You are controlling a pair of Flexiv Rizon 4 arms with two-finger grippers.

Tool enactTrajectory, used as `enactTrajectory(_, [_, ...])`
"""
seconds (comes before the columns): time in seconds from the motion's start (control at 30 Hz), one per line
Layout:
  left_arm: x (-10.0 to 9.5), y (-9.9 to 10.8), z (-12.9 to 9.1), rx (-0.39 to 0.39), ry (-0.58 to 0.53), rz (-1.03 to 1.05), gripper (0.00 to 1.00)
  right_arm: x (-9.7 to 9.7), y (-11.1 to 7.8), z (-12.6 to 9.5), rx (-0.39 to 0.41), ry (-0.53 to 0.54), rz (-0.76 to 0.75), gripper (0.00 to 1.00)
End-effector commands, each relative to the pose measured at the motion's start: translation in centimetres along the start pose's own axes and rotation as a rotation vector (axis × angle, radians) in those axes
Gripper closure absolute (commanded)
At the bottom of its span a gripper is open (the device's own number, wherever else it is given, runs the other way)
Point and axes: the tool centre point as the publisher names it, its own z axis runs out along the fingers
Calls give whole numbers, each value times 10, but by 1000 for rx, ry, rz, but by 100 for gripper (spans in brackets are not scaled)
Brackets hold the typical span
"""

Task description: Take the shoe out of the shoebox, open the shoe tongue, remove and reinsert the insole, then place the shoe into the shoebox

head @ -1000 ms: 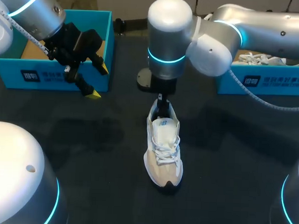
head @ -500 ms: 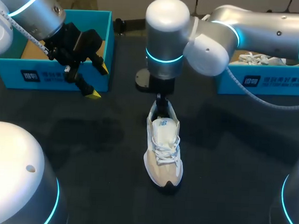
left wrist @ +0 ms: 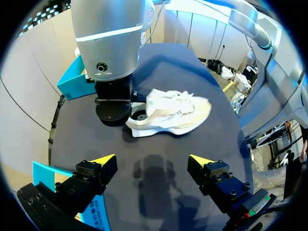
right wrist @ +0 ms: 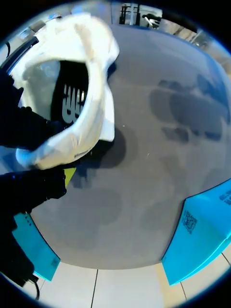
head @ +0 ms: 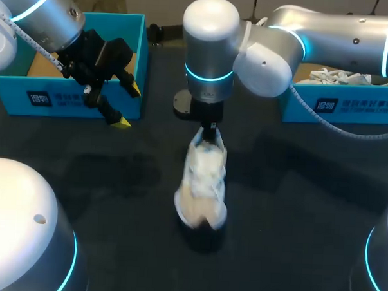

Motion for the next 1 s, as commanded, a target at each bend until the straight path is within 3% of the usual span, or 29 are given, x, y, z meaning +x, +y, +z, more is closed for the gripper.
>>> enactTrajectory(0.03, [1, 0, 0, -2, -2, 0, 0, -2, 3, -6, 7, -1, 4, 100])
enactTrajectory(0.27, [1, 0, 0, -2, -2, 0, 0, -8, 0, -39, 12, -5, 9, 100])
enactTrajectory(0.67, [1, 0, 0, -2, -2, 0, 0, -39, -19, -129, 66, 0, -11, 100])
enactTrajectory(1.0, [1, 0, 0, -2, -2, 0, 0, -69, -36, -186, 95, -59, -29, 100])
